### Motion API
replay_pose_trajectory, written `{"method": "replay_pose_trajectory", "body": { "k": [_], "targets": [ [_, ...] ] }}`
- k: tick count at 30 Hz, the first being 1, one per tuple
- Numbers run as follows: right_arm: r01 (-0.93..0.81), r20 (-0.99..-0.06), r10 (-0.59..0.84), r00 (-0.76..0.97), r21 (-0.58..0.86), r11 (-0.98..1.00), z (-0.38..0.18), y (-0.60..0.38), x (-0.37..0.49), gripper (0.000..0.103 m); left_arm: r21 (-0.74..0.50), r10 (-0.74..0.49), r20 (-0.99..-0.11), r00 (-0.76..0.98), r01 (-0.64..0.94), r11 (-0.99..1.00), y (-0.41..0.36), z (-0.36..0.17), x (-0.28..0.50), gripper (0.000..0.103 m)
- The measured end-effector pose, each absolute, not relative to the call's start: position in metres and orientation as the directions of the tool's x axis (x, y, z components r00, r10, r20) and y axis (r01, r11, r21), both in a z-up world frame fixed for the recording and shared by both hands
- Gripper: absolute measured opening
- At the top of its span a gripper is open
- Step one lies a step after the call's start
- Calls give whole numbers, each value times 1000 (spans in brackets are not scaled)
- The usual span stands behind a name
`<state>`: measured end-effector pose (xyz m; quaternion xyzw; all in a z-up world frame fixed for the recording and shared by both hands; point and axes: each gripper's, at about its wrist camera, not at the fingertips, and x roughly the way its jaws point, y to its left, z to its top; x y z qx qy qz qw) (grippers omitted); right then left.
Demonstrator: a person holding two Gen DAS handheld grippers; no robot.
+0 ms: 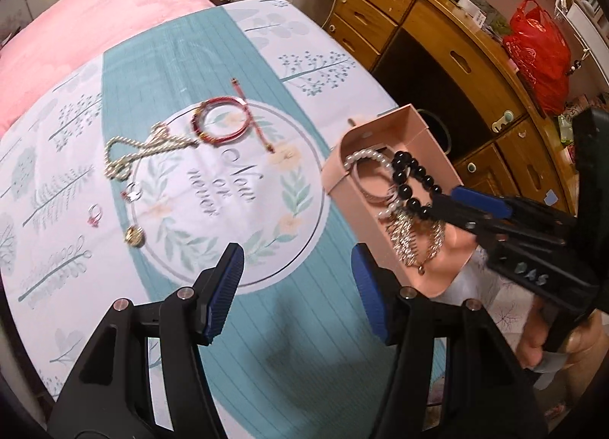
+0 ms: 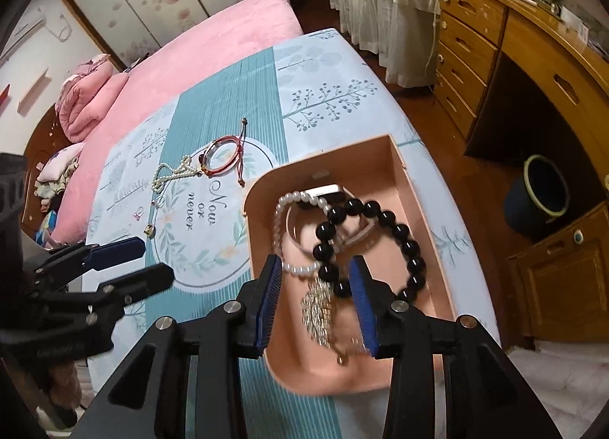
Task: Organize jewelry
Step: 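Open the left tool to drop the pearl bracelet while the right tool releases the black bracelet, then move both open tools back over the remaining jewelry on the cloth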
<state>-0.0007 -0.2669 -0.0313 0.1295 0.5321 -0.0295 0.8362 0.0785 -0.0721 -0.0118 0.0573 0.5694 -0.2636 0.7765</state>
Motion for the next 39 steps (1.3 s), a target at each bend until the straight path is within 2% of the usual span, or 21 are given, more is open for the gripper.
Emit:
{"method": "replay_pose_trajectory", "body": {
  "k": [9, 17, 30, 39],
  "targets": [
    [179, -911, 58, 409, 143, 973, -4, -243, -31, 37, -214, -334, -913, 233, 425, 880, -20, -7, 71, 56],
    [93, -913, 102, 395, 150, 984, 1, -190, -21, 37, -211, -304, -921, 245, 342, 916, 33, -18, 77, 56],
    [-46, -919, 201, 339, 197, 979, -39, -102, 27, 37, -175, -232, -931, 281, 213, 961, 99, -49, 119, 56],
    [-150, -919, 250, 305, 213, 966, -82, -51, 74, 37, -159, -221, -931, 290, 223, 962, 109, -68, 148, 54]
  ]
}}
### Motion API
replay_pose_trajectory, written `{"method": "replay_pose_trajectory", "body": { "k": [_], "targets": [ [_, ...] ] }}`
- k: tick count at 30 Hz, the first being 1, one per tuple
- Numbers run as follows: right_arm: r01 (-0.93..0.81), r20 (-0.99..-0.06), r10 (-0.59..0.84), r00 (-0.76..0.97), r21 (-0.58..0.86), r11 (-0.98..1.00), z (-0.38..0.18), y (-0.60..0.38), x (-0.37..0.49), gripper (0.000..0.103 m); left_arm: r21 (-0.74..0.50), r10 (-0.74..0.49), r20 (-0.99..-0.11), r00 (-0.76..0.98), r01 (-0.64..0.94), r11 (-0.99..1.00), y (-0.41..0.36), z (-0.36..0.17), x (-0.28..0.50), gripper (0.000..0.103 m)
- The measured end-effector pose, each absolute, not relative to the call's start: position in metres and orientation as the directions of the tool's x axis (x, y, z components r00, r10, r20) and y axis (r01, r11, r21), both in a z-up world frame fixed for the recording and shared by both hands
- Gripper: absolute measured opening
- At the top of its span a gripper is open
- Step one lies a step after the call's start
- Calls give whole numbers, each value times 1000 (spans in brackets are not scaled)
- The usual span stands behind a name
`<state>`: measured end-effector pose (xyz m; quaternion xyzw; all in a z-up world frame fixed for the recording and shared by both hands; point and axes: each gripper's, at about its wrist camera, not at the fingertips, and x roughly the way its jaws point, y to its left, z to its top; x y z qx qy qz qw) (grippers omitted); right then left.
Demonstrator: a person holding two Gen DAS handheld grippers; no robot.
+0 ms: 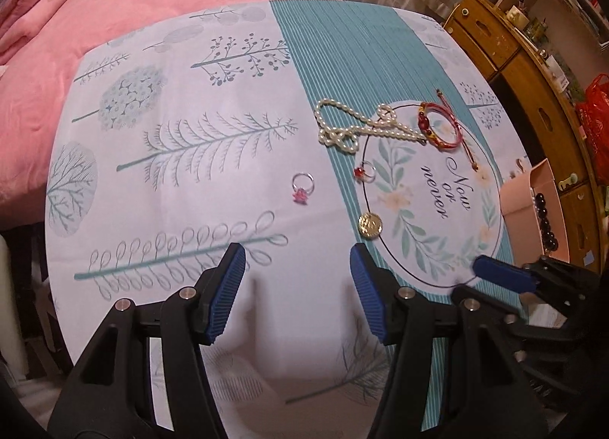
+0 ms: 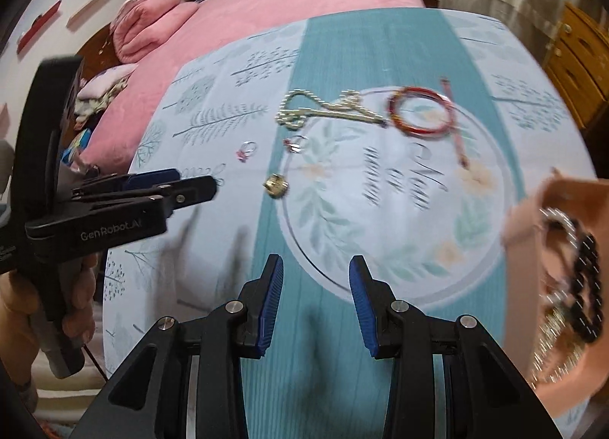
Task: Organize jewelry
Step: 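Move both open tools back over the remaining jewelry on the cloth, then grasp the pink ring with the left tool while the right tool grasps the gold coin pendant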
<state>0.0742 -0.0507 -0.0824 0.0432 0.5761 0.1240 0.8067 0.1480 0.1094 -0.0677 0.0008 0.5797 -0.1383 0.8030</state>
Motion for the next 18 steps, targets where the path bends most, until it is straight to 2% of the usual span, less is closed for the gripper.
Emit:
{"method": "replay_pose_trajectory", "body": {
  "k": [6, 13, 16, 18],
  "targets": [
    [-211, -922, 263, 284, 208, 955, -109, -20, 108, 37, -181, -242, -926, 290, 222, 958, 115, -73, 156, 54],
    [-305, -924, 219, 315, 120, 945, -124, 14, 131, 37, -193, -248, -923, 294, 205, 960, 125, -79, 164, 54],
    [-333, -922, 180, 344, 59, 941, -127, 26, 134, 30, -202, -255, -920, 297, 197, 959, 128, -80, 168, 54],
    [-348, -919, 147, 367, 11, 937, -128, 31, 133, 20, -208, -262, -917, 301, 202, 957, 127, -81, 170, 54]
  ]
}}
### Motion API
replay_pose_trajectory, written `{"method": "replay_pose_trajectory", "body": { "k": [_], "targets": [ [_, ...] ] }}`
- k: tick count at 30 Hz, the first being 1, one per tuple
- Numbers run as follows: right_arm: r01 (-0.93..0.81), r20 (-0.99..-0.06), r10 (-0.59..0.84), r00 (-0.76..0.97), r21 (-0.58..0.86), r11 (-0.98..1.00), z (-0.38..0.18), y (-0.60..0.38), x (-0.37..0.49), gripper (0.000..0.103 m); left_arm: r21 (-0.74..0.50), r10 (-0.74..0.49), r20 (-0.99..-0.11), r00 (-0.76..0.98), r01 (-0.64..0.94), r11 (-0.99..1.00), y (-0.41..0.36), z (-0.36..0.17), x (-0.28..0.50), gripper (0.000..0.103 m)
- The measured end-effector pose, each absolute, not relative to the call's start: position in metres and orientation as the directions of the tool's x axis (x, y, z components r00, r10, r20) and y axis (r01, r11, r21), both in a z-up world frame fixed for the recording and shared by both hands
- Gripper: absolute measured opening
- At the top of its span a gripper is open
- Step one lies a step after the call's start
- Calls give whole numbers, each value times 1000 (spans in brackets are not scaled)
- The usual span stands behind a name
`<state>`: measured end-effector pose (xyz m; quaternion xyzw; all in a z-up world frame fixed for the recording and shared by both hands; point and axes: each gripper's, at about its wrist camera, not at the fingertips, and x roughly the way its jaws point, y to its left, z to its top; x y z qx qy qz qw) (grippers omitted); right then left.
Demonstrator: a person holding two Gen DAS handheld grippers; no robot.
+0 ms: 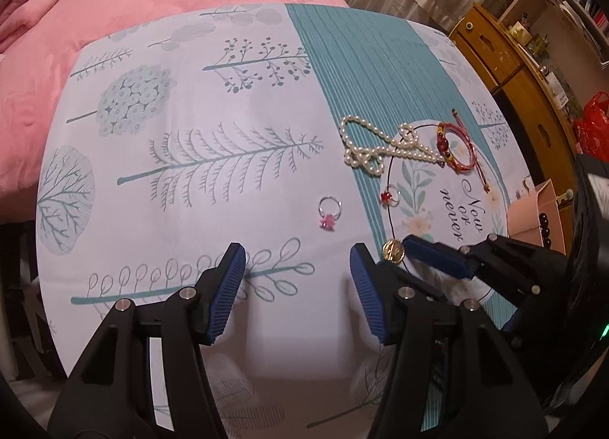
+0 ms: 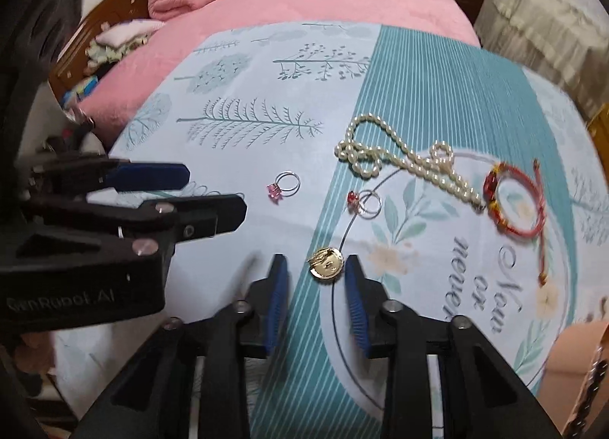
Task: Organize jewelry
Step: 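Grasp the pink ring with the left tool while the right tool grasps the gold coin pendant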
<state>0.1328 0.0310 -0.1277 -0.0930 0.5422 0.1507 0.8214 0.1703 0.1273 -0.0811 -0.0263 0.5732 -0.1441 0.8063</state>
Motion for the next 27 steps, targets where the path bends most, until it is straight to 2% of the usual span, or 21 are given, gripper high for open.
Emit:
{"method": "replay_pose_trajectory", "body": {
  "k": [5, 10, 16, 27],
  "targets": [
    [-305, -915, 139, 379, 19, 952, -127, 18, 129, 19, -198, -265, -916, 301, 236, 951, 116, -86, 177, 51],
    [-237, -915, 138, 379, 48, 970, -123, -8, 117, 19, -186, -264, -917, 298, 265, 946, 100, -93, 183, 34],
    [-201, -913, 145, 380, 72, 977, -119, -26, 107, 19, -159, -253, -920, 298, 306, 939, 87, -97, 185, 20],
    [-189, -908, 170, 383, 103, 977, -113, -36, 97, 19, -122, -230, -922, 312, 330, 936, 81, -98, 186, 16]
  ]
}}
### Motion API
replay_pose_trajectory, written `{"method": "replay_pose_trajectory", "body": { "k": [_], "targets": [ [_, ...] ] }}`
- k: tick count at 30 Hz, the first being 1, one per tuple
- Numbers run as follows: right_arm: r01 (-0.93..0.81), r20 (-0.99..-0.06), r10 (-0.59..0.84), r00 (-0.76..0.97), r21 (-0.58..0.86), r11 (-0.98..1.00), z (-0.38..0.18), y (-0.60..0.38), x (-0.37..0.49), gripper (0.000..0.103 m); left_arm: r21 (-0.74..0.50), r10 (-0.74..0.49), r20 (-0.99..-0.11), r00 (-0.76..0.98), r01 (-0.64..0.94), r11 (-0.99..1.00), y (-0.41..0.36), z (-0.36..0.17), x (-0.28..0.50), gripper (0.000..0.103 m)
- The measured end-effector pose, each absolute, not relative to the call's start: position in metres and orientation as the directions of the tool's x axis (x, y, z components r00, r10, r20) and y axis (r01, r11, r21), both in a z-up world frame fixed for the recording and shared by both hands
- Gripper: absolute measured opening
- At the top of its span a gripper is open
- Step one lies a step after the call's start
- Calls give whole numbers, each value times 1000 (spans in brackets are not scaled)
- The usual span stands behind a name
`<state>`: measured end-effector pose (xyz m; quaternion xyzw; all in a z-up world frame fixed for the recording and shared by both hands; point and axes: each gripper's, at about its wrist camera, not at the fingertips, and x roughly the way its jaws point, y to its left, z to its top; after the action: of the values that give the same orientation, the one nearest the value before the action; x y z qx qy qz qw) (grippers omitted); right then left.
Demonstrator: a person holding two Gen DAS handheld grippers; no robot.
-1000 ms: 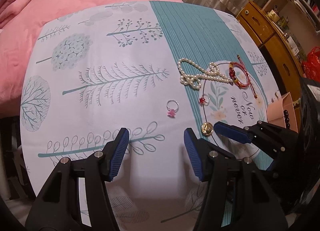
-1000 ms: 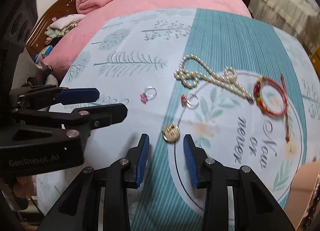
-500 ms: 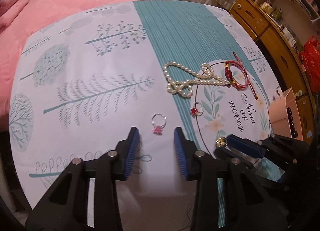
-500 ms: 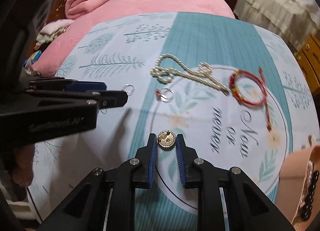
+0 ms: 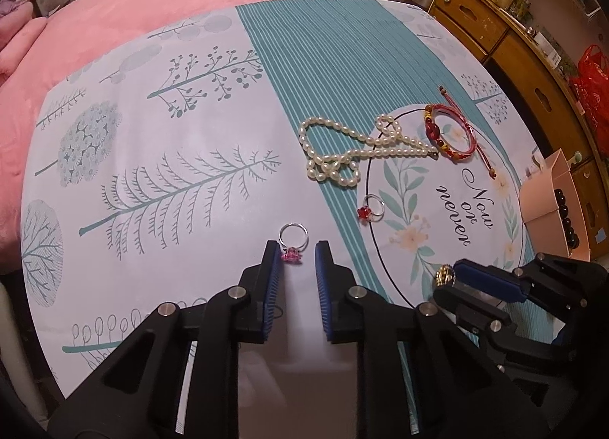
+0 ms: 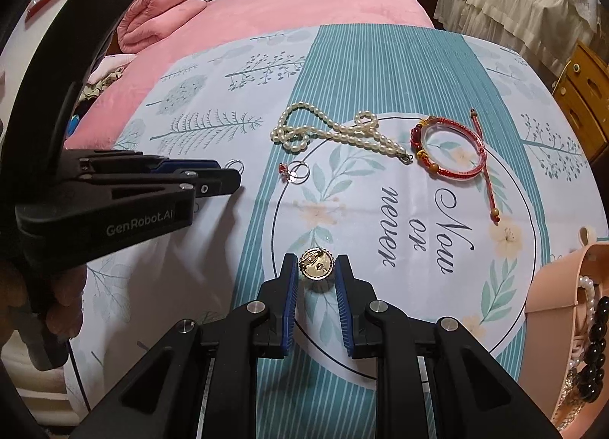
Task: Organize jewelry
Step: 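Grasp the pink ring with the left tool while the right tool grasps the gold coin pendant, then carry the pink ring and gold coin pendant over the pink tray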
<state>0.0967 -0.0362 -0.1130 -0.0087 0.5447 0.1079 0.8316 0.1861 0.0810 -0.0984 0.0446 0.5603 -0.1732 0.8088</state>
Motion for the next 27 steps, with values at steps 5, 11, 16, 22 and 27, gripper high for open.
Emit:
{"method": "replay_pose_trajectory", "body": {
  "k": [5, 11, 16, 22, 27],
  "targets": [
    [-188, -907, 179, 382, 114, 976, -112, -36, 92, 19, -110, -219, -922, 320, 325, 939, 84, -99, 185, 8],
    [-181, -901, 191, 390, 129, 975, -107, -39, 86, 19, -105, -212, -920, 329, 315, 943, 86, -98, 182, 8],
    [-171, -893, 205, 400, 147, 974, -96, -44, 79, 19, -121, -237, -909, 344, 324, 938, 82, -82, 171, 8],
    [-134, -870, 214, 444, 171, 976, -67, -59, 61, 19, -150, -303, -882, 362, 395, 906, 58, -46, 145, 8],
    [-74, -854, 194, 483, 181, 981, -41, -91, 35, 19, -192, -386, -858, 339, 485, 853, 21, -18, 122, 8]
  ]
}}
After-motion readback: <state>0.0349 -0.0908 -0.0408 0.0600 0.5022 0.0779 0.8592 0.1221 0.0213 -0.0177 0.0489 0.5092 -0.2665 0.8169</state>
